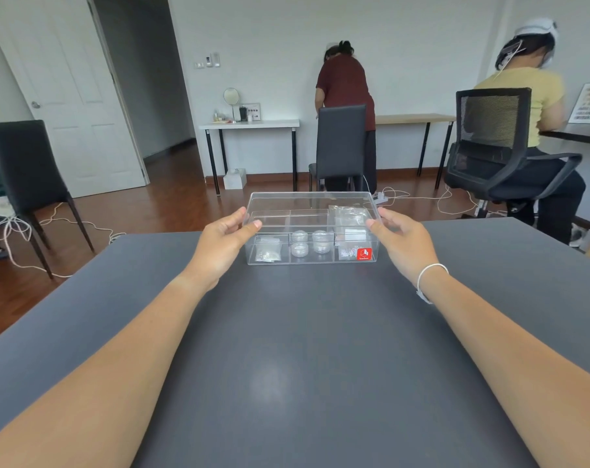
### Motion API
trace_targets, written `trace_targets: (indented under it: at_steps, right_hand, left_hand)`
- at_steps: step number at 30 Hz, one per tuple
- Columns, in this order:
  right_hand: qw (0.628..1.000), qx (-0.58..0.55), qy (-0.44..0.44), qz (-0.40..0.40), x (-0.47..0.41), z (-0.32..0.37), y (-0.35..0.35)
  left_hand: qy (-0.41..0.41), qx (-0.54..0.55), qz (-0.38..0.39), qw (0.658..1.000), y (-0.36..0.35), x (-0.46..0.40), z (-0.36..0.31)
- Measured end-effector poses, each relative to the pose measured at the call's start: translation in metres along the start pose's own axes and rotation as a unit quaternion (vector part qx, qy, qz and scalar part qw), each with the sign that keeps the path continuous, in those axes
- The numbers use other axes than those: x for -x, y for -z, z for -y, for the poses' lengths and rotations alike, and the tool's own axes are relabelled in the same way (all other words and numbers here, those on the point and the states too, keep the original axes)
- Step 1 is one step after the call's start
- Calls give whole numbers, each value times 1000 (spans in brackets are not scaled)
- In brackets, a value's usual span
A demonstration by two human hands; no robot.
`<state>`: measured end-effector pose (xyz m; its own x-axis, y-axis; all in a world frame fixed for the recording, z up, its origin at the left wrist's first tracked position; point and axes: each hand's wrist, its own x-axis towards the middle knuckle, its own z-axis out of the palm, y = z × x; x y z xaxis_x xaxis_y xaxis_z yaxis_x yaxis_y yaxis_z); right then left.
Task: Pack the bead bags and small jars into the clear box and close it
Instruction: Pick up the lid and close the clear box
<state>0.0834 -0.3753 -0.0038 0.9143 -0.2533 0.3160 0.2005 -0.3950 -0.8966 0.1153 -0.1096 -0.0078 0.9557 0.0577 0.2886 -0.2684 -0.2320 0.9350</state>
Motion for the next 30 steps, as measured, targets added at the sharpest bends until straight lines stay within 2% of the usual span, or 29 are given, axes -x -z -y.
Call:
trace_targets:
  at_steps: [17, 30]
  right_hand:
    - [999, 48, -7, 14, -4, -5, -2]
    - [998, 58, -10, 8, -5, -10, -3]
  left_hand:
    - [6, -80, -4, 997, 2, 5, 5]
    - [16, -82, 2, 996, 4, 7, 7]
